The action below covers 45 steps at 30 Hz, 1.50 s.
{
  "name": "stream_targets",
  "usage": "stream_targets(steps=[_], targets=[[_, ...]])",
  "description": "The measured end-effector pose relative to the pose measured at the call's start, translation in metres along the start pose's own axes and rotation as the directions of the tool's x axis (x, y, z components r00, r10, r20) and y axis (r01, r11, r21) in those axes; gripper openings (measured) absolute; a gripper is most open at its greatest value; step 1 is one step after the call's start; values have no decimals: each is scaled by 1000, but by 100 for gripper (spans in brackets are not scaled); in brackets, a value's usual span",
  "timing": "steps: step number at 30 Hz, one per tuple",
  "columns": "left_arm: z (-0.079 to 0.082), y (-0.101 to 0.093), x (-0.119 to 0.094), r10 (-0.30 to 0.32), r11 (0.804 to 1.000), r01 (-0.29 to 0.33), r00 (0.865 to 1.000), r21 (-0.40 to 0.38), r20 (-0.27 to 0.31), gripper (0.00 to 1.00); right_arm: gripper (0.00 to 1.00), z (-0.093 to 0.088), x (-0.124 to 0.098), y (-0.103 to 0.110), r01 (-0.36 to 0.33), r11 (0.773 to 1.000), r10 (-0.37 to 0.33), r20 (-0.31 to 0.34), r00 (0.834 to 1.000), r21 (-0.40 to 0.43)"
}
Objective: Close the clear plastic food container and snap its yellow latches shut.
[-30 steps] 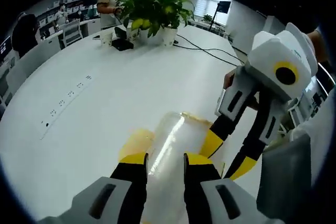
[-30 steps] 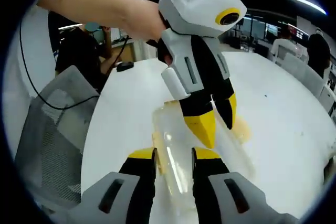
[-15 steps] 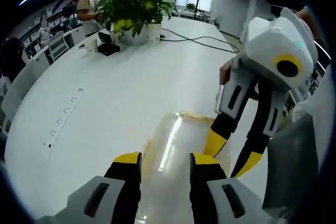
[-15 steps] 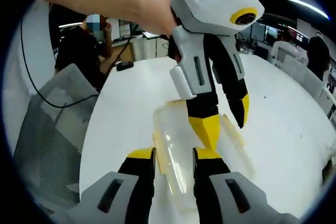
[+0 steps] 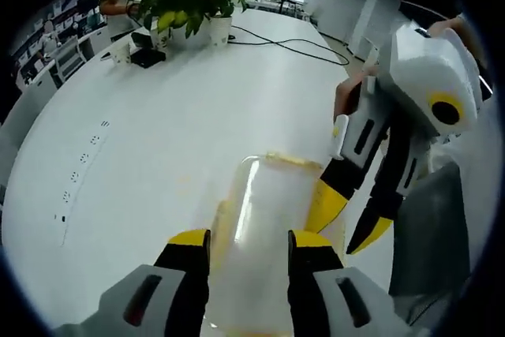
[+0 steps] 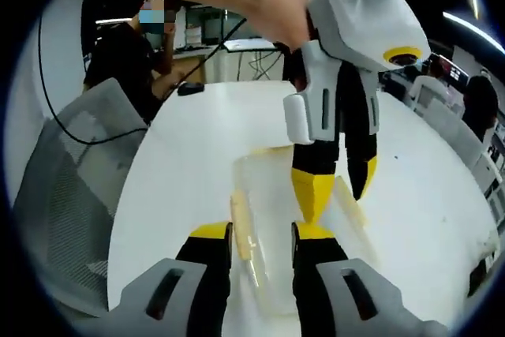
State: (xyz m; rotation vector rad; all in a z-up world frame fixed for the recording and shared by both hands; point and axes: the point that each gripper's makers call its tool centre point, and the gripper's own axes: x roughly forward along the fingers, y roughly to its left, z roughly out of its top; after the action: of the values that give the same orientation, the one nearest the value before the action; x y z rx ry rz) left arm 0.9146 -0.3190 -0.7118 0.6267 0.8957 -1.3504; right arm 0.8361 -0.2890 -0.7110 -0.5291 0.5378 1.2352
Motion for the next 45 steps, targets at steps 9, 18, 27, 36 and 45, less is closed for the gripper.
stream_targets(steps=[9,18,27,36,45], targets=[[0,-4,4,-50,999,51,997,14,-53,33,26,-4,4,2,59,994,-61,-26,998,-88],[-2,-6,6,-88,996,90,990,16,-106,33,27,-6,5,3,118,975,-129,-51,990,-187],[-8,-7,3,-110,994,110,985,-6,-136,33,27,-7,7,3,163,966,-174,-38,984,-202],[-7,-4,5,-122,992,118,983,-36,-136,33,27,-6,6,0,171,964,-179,-22,984,-206],[-5,-2,5,-119,992,113,983,-52,-137,33,26,-5,6,-1,171,960,-179,-18,984,-220]])
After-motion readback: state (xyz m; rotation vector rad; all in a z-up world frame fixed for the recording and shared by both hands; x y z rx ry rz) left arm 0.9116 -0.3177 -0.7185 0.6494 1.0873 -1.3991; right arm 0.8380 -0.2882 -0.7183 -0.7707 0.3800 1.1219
